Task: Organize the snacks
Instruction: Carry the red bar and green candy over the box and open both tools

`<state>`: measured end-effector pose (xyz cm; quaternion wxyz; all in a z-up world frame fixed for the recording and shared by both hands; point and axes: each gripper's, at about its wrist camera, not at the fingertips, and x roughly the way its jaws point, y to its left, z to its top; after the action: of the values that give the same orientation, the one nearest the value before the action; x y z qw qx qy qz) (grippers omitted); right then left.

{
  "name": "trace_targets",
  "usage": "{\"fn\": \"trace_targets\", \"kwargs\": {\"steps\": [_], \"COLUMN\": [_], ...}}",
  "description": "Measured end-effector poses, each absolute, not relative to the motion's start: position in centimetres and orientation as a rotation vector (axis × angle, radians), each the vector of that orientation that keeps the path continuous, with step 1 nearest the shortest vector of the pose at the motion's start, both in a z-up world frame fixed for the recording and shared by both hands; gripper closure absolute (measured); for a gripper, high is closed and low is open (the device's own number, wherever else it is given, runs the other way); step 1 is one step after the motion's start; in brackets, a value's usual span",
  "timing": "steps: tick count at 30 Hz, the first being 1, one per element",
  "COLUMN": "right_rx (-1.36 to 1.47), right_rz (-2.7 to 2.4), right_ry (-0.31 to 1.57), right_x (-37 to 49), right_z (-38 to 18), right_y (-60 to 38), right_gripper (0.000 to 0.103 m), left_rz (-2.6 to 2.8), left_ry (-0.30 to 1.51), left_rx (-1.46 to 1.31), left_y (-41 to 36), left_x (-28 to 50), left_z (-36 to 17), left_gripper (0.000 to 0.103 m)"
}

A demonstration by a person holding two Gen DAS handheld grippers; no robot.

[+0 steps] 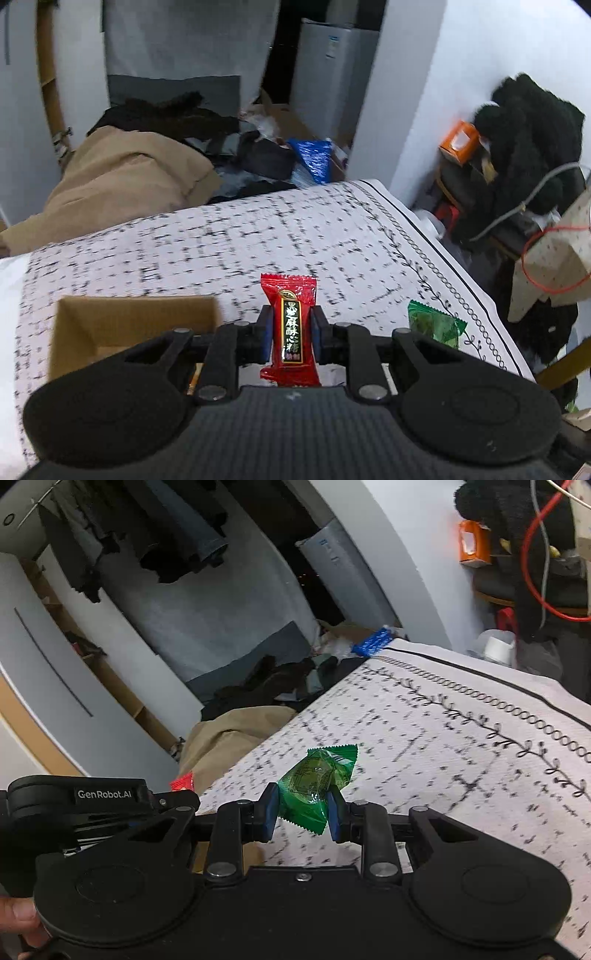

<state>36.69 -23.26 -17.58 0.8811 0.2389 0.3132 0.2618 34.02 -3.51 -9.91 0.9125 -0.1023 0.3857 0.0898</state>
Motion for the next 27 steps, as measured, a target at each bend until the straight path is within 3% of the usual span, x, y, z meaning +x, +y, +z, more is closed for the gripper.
{"fn": "trace_targets", "kwargs": {"steps": [14,27], "right_rx": [0.391,0.215], "right_rz": [0.640,0.647], "right_ry": [0.639,0.658], "right_x": [34.1,32.1], "right_z": [-16.1,-13.7], "right_y": [-18.8,-13.3], "right_gripper": [0.076,0.076], "left_rz": [0.348,0.392], "left_ry": [0.781,0.808], "left_rx": [-0.299,-0.442], "left_y": [3.2,8.7], "left_x": [29.6,28.7], "left_z": [-8.4,-10.5], "left_gripper": [0.083,0.083]}}
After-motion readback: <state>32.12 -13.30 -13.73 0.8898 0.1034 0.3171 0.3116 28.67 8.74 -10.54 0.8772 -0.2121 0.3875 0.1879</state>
